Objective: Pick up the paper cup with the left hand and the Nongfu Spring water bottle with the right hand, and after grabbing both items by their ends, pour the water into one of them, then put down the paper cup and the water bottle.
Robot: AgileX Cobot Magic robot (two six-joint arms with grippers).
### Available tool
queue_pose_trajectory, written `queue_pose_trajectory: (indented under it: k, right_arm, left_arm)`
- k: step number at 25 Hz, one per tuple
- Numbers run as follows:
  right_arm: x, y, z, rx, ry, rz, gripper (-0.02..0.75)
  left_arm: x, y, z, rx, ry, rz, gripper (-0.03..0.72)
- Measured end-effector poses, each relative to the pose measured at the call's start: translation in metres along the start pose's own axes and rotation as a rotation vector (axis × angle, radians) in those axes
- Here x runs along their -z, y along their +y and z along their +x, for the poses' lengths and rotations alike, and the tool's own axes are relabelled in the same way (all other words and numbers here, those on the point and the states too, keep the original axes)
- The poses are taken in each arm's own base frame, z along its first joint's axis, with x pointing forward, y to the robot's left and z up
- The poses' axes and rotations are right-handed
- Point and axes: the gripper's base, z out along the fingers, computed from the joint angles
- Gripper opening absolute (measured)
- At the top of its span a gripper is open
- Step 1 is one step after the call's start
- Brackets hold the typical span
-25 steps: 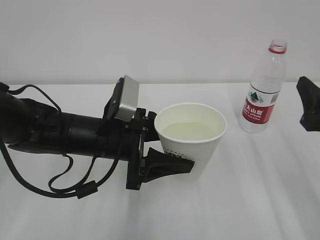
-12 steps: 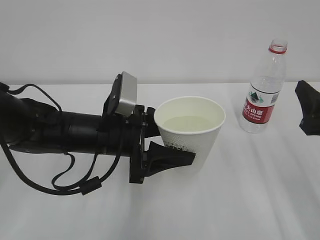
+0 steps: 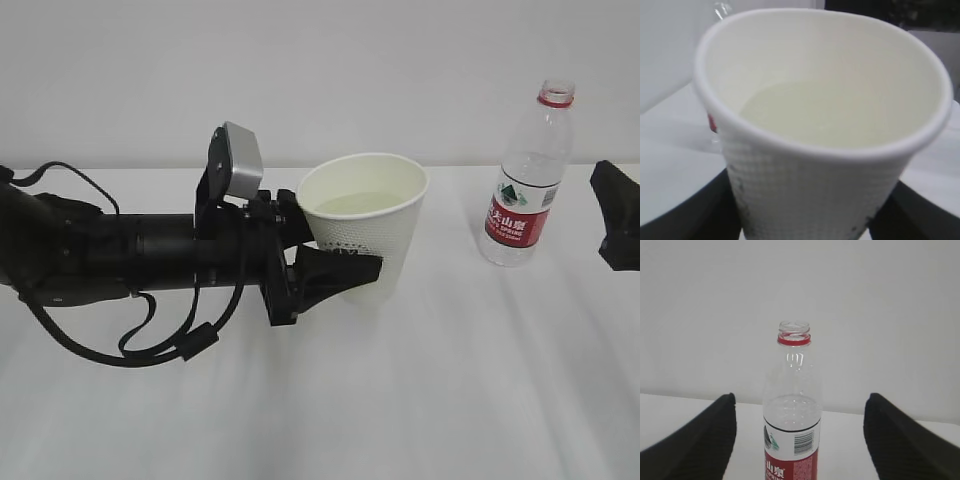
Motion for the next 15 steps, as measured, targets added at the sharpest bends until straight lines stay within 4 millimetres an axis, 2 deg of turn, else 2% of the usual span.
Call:
queue_pose_trajectory:
  k: [9,15]
  right_arm:
    - [0.000,0.000,0.000,0.000,0.000,0.000,0.594]
    - [0.000,0.000,0.000,0.000,0.000,0.000,0.594]
  left_arm:
    - [0.004,0.016,-0.002,-0.032,-0.024,-0.150,0.495]
    - [0.016,0.032,-0.004,-0.012,-0.052,-0.246,0.494]
